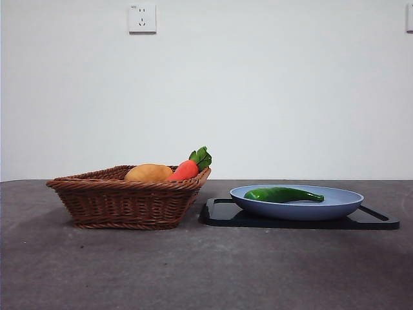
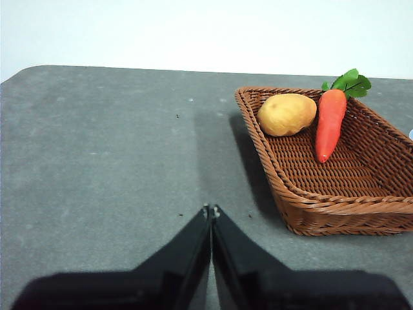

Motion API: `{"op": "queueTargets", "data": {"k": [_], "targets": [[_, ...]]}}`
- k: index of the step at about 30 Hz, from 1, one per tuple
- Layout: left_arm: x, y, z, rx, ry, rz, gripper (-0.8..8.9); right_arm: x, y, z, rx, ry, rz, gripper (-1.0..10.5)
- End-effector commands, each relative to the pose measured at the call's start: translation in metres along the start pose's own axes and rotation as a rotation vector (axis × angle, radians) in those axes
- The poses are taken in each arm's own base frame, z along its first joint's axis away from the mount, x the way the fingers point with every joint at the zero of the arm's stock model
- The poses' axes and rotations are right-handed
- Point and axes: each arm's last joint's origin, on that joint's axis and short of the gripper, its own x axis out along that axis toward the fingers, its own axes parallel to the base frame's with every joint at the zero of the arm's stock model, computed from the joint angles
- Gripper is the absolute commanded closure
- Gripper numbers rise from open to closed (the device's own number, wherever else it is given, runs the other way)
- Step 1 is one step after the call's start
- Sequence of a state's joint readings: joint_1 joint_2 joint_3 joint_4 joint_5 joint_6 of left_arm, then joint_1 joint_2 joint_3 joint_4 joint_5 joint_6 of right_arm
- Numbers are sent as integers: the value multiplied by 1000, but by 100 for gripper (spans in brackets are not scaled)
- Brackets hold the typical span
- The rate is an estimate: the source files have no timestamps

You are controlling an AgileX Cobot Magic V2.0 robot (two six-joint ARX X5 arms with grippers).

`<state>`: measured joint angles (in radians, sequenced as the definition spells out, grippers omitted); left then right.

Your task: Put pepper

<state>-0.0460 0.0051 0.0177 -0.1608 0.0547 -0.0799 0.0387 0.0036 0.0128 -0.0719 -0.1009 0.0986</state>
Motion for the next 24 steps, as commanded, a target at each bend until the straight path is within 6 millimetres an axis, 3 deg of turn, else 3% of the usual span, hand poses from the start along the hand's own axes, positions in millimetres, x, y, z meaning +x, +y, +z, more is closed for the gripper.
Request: {"op": "queueTargets", "data": {"k": [1, 5, 24], "targets": [[1, 0, -2, -6, -4, 2, 805, 0, -1, -4, 24, 31, -7, 935], [1, 0, -2, -6, -4, 2, 805, 0, -1, -11, 31, 104, -14, 936], [1, 0, -2, -6, -4, 2, 805, 0, -1, -11, 79, 106, -17, 936]]}}
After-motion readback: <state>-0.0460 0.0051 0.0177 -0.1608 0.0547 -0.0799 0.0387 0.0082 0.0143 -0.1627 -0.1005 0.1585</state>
